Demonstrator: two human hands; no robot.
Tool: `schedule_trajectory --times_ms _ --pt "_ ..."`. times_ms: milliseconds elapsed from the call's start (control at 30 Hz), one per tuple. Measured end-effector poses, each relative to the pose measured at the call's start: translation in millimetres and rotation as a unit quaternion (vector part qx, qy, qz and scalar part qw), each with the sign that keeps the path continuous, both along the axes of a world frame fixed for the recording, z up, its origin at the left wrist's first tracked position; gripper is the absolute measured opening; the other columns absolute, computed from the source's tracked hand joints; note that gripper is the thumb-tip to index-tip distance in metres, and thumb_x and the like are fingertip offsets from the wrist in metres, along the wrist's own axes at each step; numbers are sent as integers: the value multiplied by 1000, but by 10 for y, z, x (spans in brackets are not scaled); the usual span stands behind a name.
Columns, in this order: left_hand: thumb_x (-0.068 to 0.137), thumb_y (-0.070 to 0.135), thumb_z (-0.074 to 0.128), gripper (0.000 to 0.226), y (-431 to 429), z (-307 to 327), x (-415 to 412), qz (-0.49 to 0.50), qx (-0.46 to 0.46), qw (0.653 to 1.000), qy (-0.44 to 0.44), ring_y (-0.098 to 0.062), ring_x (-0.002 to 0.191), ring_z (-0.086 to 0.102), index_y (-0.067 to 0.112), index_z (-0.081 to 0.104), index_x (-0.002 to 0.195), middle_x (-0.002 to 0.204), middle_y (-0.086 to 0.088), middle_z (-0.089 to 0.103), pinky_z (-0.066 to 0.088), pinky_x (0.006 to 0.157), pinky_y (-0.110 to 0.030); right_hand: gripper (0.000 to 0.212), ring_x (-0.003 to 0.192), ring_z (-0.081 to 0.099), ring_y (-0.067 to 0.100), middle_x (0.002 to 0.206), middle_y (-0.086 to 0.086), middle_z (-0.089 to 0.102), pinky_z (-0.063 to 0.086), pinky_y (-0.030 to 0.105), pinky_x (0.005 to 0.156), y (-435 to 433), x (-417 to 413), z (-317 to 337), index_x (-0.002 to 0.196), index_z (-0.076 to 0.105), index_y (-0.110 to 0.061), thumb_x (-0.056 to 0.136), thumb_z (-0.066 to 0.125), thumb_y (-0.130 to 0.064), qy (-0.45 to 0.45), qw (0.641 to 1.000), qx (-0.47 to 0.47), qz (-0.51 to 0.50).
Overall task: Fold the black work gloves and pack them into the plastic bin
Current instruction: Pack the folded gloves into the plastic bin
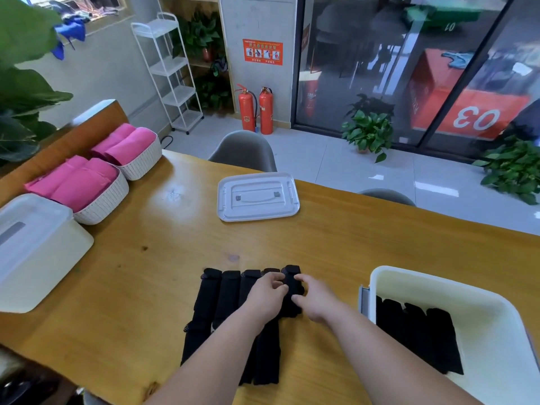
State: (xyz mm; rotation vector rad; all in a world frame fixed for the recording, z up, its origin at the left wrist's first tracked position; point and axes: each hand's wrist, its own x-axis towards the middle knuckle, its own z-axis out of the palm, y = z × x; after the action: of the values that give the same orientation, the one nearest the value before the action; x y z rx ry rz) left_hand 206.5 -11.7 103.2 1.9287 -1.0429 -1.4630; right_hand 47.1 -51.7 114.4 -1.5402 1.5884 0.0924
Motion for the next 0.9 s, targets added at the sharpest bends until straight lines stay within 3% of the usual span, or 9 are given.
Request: schedule_trajectory --times_ms 167,333,433,600,767,900 --pt "102 26 55 37 -19 -41 -22 5 7 1000 3 -12 114 66 34 60 137 123 10 66 56 106 -40 59 107 61 24 151 7 43 51 32 87 -20 92 -173 154 45 -42 101 66 -29 -4 999 -7 -33" --pt "98 27 53 37 -33 -51 5 12 21 1000 12 -12 110 69 34 63 133 118 8 70 58 102 -41 43 100 68 21 125 -2 64 59 36 86 22 121 -262 131 62 -38 94 75 -20 -25 991 -22 -130" --pt "98 28 56 37 -32 -76 19 9 25 1000 7 -13 107 70 33 64 134 115 6 72 60 100 -42 39 93 70 21 105 -5 67 64 43 85 67 101 -279 116 68 -34 88 74 -8 -77 977 1 -201" --pt "102 27 60 36 -17 -18 -29 11 24 1000 -13 -14 107 70 28 62 137 116 6 71 59 100 -41 40 94 70 24 105 1 67 66 46 79 116 40 -222 108 73 -34 82 72 -3 -136 955 13 -264" --pt "105 35 59 39 10 122 -128 -20 26 998 -62 -13 110 65 27 59 143 127 5 67 54 91 -31 40 95 70 24 106 2 67 67 46 78 167 -48 -100 106 75 -32 84 71 1 -175 940 14 -293" --pt "102 39 62 44 59 172 -199 7 38 999 -32 -17 102 71 22 62 143 113 2 73 63 91 -40 40 97 70 24 110 3 67 68 43 74 214 -89 30 108 75 -30 86 70 3 -206 932 13 -298"
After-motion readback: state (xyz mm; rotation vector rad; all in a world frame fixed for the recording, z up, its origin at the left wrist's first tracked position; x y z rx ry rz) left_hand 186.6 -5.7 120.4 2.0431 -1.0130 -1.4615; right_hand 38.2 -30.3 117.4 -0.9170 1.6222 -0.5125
